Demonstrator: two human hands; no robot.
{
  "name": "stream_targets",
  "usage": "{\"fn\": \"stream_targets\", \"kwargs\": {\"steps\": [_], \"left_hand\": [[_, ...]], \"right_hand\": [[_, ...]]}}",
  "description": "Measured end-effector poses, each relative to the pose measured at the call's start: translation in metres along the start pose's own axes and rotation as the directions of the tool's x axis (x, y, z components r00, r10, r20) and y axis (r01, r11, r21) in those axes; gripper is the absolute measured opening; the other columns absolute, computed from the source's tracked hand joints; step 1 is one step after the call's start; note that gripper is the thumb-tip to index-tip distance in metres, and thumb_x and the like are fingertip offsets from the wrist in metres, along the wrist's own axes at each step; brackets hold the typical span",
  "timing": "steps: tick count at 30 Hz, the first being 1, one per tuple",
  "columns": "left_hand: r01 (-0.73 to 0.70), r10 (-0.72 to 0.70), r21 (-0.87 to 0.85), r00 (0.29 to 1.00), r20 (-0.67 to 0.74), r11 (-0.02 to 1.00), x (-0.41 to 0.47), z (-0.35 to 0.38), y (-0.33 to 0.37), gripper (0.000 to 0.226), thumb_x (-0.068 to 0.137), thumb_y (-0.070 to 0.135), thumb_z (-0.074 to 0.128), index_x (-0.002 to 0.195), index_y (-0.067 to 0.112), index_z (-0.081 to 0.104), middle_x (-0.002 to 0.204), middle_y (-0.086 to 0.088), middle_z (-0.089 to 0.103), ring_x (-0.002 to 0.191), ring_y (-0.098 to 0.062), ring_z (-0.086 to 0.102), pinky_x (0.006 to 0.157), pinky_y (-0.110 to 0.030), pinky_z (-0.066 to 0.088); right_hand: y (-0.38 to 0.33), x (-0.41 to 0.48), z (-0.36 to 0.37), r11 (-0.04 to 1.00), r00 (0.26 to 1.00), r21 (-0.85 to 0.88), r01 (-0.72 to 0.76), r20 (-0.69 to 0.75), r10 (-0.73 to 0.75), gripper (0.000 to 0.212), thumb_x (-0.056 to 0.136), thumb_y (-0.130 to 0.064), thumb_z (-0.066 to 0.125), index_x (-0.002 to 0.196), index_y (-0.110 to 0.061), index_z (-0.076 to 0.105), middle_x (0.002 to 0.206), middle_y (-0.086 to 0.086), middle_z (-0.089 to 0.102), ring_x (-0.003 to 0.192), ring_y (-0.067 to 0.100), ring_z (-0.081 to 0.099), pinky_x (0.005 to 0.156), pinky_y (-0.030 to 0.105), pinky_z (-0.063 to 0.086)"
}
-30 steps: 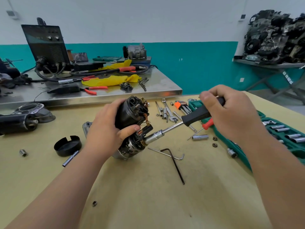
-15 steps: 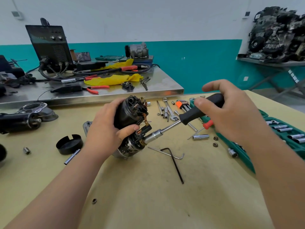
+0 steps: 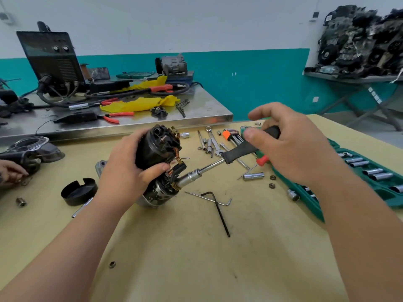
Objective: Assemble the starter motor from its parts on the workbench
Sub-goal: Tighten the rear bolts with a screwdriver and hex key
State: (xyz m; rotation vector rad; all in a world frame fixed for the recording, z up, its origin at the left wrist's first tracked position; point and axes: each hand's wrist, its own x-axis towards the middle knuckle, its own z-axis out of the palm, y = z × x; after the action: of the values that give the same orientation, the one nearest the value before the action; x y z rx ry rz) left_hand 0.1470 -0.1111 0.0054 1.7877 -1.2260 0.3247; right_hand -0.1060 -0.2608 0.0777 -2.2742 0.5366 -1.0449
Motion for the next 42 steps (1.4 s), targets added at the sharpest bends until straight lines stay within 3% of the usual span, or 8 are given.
{"fn": "stream_targets", "kwargs": {"steps": [3, 7, 11, 17, 20, 23, 35, 42], "left_hand": [[-0.021, 0.021, 0.015, 1.000, -0.010, 1.000, 0.000, 0.002, -0.001, 0.073, 0.069, 0.037, 0.081, 0.125, 0.052, 0.037, 0.114, 0.022, 0.045, 0.104, 0.006, 0.038, 0.089, -0.033, 0.036], [-0.025, 0.025, 0.009, 1.000, -0.014, 1.000, 0.001, 0.001, -0.001, 0.075, 0.070, 0.025, 0.085, 0.122, 0.052, 0.038, 0.114, 0.019, 0.047, 0.102, 0.006, 0.039, 0.087, -0.033, 0.036], [-0.014, 0.014, 0.013, 1.000, -0.011, 1.000, 0.000, 0.002, -0.002, 0.074, 0.071, 0.026, 0.084, 0.126, 0.048, 0.041, 0.118, 0.017, 0.050, 0.108, -0.004, 0.044, 0.091, -0.034, 0.037], [0.000, 0.001, 0.019, 0.999, -0.040, 1.000, -0.002, 0.003, -0.003, 0.076, 0.069, 0.023, 0.085, 0.129, 0.042, 0.042, 0.118, 0.017, 0.048, 0.108, -0.002, 0.041, 0.091, -0.034, 0.036], [-0.010, 0.010, 0.009, 0.998, -0.056, 1.000, -0.003, 0.002, -0.002, 0.075, 0.069, 0.022, 0.085, 0.128, 0.040, 0.043, 0.116, 0.016, 0.049, 0.105, 0.002, 0.039, 0.090, -0.035, 0.036], [-0.027, 0.027, 0.001, 0.998, -0.064, 1.000, -0.004, 0.002, 0.000, 0.074, 0.068, 0.020, 0.086, 0.127, 0.039, 0.044, 0.113, 0.015, 0.049, 0.101, 0.005, 0.037, 0.087, -0.036, 0.036], [-0.011, 0.011, 0.004, 0.999, -0.041, 1.000, -0.003, 0.000, -0.001, 0.073, 0.069, 0.024, 0.086, 0.127, 0.039, 0.045, 0.111, 0.018, 0.049, 0.106, -0.007, 0.043, 0.087, -0.040, 0.040], [-0.021, 0.022, 0.009, 0.999, -0.047, 1.000, -0.001, 0.002, -0.002, 0.075, 0.068, 0.023, 0.087, 0.124, 0.044, 0.043, 0.107, 0.019, 0.047, 0.102, -0.004, 0.041, 0.084, -0.039, 0.039]], "right_hand": [[-0.002, 0.000, 0.010, 0.994, 0.996, -0.113, 0.000, -0.090, -0.010, 0.026, 0.079, -0.063, 0.050, 0.094, -0.041, 0.049, 0.066, -0.014, 0.062, 0.059, 0.005, 0.062, 0.059, 0.034, 0.052], [-0.003, -0.003, -0.009, 0.985, 0.985, 0.163, -0.050, 0.170, 0.022, 0.019, 0.089, -0.025, 0.062, 0.098, -0.038, 0.052, 0.089, -0.011, 0.068, 0.059, 0.009, 0.064, 0.056, 0.027, 0.055], [-0.003, -0.002, 0.006, 0.992, 0.992, -0.124, 0.012, -0.120, -0.027, 0.021, 0.085, -0.052, 0.055, 0.083, -0.031, 0.057, 0.059, -0.011, 0.058, 0.055, 0.006, 0.058, 0.050, 0.028, 0.044], [0.025, 0.006, -0.037, 0.779, 0.921, 0.512, -0.362, 0.323, 0.216, 0.043, 0.083, -0.059, 0.047, 0.108, -0.027, 0.060, 0.103, 0.002, 0.070, 0.066, 0.025, 0.065, 0.051, 0.031, 0.050], [0.083, 0.016, -0.059, 0.845, 0.859, -0.163, -0.510, -0.050, 0.509, 0.027, 0.094, -0.025, 0.042, 0.093, -0.008, 0.064, 0.092, 0.012, 0.070, 0.071, 0.027, 0.063, 0.066, 0.035, 0.051], [0.129, 0.003, -0.062, 0.500, 0.750, -0.740, -0.450, -0.009, 0.661, 0.029, 0.094, -0.009, 0.044, 0.100, -0.006, 0.072, 0.110, 0.016, 0.067, 0.097, 0.032, 0.061, 0.088, 0.038, 0.051], [0.139, -0.004, -0.062, 0.368, 0.711, -0.903, -0.222, 0.109, 0.695, 0.036, 0.088, -0.038, 0.051, 0.122, -0.030, 0.045, 0.129, 0.012, 0.052, 0.128, 0.031, 0.032, 0.112, 0.051, 0.015], [0.132, -0.001, -0.068, 0.548, 0.803, -0.828, -0.116, 0.246, 0.542, 0.006, 0.088, -0.025, 0.055, 0.091, -0.029, 0.058, 0.099, -0.003, 0.061, 0.084, 0.013, 0.055, 0.071, 0.028, 0.043]]}}
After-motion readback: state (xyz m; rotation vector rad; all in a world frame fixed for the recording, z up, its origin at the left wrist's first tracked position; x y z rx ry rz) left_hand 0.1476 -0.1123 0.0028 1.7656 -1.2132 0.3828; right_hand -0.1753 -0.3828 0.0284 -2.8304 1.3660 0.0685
